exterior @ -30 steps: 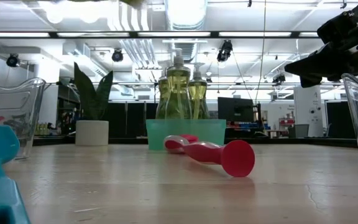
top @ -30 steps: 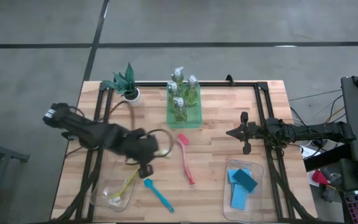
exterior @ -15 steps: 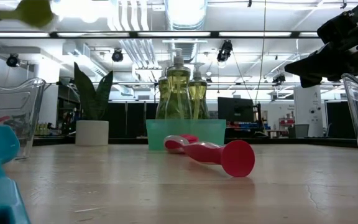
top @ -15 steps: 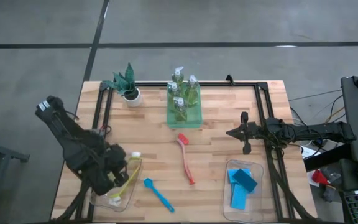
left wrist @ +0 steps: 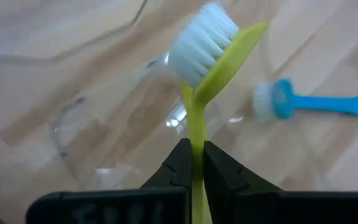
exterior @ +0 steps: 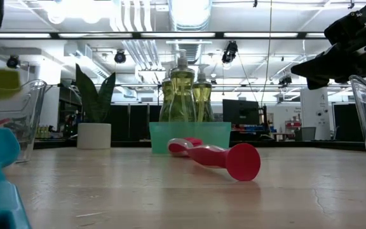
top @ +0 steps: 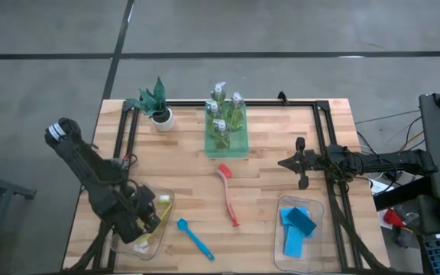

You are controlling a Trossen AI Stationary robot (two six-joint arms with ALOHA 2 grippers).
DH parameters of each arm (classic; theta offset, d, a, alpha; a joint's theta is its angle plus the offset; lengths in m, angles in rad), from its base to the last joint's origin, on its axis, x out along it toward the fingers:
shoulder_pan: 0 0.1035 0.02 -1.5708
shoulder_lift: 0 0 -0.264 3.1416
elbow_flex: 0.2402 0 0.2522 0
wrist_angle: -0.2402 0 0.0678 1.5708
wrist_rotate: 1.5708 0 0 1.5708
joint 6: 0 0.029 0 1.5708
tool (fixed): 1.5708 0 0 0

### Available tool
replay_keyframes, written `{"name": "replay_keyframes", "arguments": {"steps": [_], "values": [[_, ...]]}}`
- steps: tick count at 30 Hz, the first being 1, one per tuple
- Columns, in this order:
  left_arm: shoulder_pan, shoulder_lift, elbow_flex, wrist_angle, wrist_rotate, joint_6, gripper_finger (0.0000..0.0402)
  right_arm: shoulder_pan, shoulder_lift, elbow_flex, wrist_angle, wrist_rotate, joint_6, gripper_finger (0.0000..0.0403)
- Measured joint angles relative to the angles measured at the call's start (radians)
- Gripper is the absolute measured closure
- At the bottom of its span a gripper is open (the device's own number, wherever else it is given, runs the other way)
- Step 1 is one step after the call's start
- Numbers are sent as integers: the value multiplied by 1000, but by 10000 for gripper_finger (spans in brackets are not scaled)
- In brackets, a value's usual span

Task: Pick & Place Kitchen Sink Supplies
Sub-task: Put the green toilet brush into the left transparent bin

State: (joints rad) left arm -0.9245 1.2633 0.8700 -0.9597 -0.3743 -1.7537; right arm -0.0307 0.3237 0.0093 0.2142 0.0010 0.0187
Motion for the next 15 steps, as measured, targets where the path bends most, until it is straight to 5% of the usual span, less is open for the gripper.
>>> {"name": "replay_keyframes", "arguments": {"steps": [15], "values": [[1, -6, -103, 44, 70, -119, 360, 0, 0, 0, 0, 0, 0, 394]]}}
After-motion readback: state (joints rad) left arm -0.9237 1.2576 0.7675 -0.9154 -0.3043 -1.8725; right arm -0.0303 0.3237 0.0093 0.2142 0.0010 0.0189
